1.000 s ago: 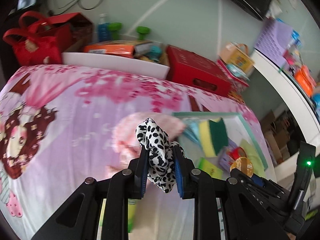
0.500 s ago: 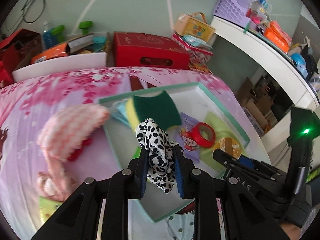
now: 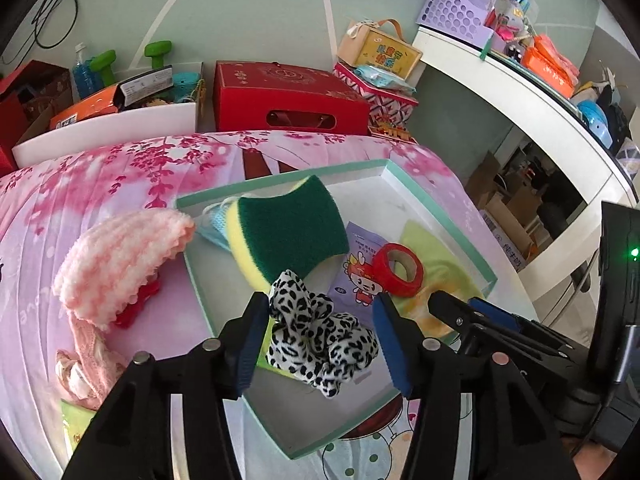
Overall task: Organize soft objects
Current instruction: 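Open both grippers to drop the scrunchie and gold tin into the tray, then move both grippers back to the green tissue pack and pink lace cloth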
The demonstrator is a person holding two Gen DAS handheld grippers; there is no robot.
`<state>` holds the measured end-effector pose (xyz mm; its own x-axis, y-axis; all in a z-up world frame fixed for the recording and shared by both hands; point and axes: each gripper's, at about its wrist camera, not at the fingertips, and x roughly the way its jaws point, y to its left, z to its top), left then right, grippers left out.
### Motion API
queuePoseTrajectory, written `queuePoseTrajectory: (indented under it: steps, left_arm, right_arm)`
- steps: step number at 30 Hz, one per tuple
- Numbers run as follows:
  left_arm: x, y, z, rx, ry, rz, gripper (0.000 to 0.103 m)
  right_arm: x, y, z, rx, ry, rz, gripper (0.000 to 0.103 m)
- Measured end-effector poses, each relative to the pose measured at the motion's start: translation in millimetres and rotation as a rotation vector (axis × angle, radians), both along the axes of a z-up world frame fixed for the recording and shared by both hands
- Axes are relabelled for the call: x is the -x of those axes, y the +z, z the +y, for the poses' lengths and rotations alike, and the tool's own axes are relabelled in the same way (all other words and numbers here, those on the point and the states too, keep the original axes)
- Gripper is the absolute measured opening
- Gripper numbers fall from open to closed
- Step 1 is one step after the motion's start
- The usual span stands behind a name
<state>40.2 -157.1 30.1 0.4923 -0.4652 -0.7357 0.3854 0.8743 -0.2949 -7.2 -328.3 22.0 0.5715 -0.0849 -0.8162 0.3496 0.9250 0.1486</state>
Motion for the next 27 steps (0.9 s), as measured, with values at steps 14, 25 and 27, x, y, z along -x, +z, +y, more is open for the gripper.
queuePoseTrajectory:
  steps: [14, 25, 27]
  left_arm:
    - [-1.9, 15.9, 35.0, 0.005, 0.113, -0.023, 0.086]
    - [-17.2, -0.8, 86.9, -0.060, 0.376, 0.031, 0.095]
    - [-18.0, -4.7, 96.7, -0.072, 0.414, 0.043, 0.095]
  right_arm:
    - [-6.3, -5.3, 14.2, 0.062, 0.067, 0.041, 0.090]
    - [-6.3, -4.0, 18.6, 0.070, 0.081, 0.034, 0.103]
    - [-6.5, -2.6, 20.3, 0.072, 0.081, 0.034, 0.103]
